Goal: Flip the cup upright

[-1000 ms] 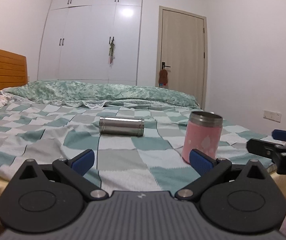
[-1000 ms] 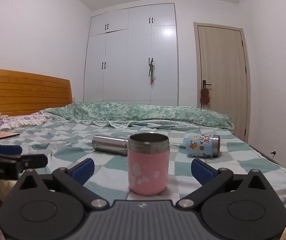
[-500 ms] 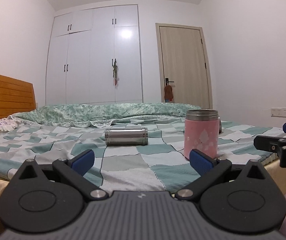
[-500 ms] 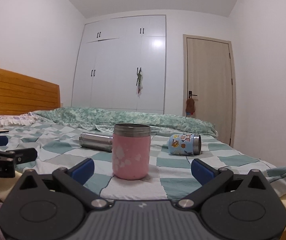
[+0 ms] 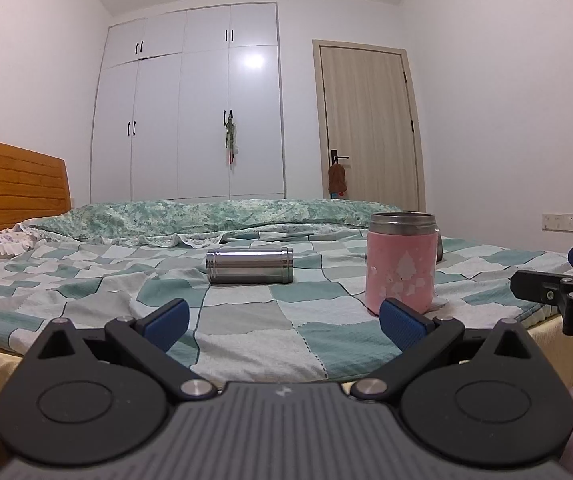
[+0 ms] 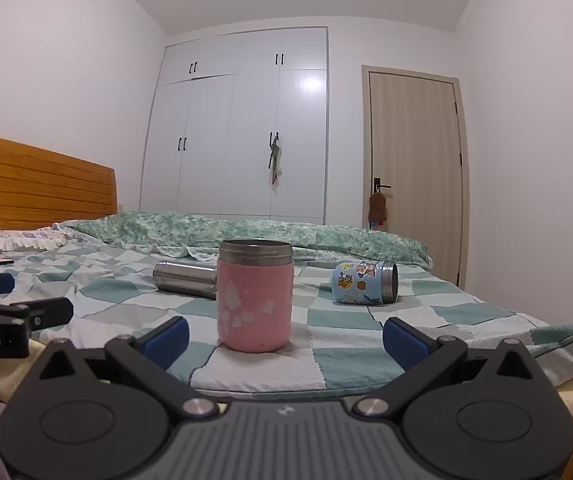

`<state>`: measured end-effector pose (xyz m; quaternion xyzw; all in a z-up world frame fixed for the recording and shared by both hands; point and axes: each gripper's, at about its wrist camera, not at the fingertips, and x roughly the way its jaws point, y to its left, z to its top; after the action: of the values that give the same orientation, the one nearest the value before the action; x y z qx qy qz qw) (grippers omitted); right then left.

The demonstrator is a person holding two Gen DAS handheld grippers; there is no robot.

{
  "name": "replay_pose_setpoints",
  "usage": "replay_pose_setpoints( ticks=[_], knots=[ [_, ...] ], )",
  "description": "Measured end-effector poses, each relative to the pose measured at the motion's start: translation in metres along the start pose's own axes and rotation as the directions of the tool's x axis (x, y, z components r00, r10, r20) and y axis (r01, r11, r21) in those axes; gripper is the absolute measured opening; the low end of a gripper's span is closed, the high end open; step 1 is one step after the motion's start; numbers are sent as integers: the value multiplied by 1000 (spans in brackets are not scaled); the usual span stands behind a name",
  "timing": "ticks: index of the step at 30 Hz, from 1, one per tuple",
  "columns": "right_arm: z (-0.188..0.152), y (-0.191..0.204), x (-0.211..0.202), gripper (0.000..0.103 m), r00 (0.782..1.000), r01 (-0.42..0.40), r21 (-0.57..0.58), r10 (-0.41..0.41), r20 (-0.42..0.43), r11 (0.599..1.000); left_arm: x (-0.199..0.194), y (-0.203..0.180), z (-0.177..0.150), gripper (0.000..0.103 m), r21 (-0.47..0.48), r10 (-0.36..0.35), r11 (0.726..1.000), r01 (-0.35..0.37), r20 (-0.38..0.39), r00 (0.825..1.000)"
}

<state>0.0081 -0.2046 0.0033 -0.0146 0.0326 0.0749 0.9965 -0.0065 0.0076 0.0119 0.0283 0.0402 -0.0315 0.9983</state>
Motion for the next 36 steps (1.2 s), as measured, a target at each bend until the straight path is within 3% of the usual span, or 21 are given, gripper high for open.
replay_pose_setpoints(
  ticks=[36],
  knots=[
    [-1, 1, -2, 103, 1000, 0, -4, 0, 2, 1000, -2, -2, 0, 103, 1, 7, 1000, -7, 3, 1000]
  ],
)
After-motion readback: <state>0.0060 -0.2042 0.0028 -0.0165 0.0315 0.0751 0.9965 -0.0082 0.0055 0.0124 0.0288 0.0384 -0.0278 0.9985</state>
